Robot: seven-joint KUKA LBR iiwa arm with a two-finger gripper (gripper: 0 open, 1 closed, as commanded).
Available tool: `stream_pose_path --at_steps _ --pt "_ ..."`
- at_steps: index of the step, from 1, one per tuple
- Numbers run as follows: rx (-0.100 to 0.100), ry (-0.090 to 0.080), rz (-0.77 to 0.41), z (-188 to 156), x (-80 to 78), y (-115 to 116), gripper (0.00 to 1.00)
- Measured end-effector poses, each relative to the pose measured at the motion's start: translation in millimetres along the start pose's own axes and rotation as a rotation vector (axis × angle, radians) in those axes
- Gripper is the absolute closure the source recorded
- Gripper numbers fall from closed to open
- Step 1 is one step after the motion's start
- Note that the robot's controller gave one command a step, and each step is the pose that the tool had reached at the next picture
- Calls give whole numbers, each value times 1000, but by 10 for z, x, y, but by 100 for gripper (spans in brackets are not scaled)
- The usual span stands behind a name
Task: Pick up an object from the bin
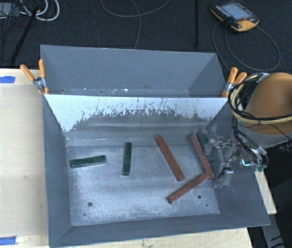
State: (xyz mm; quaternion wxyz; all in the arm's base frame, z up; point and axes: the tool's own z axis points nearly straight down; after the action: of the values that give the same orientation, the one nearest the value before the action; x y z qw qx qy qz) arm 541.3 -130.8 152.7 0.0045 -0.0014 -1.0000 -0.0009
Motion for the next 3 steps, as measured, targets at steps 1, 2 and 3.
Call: stream_pose_path --at_steps 1,2,3 --pt "1 -7 -3 -37 -19 4 0" --pt "3 -11 -88 339 299 229 0" --pt "2 -6 -249 670 191 210 0"
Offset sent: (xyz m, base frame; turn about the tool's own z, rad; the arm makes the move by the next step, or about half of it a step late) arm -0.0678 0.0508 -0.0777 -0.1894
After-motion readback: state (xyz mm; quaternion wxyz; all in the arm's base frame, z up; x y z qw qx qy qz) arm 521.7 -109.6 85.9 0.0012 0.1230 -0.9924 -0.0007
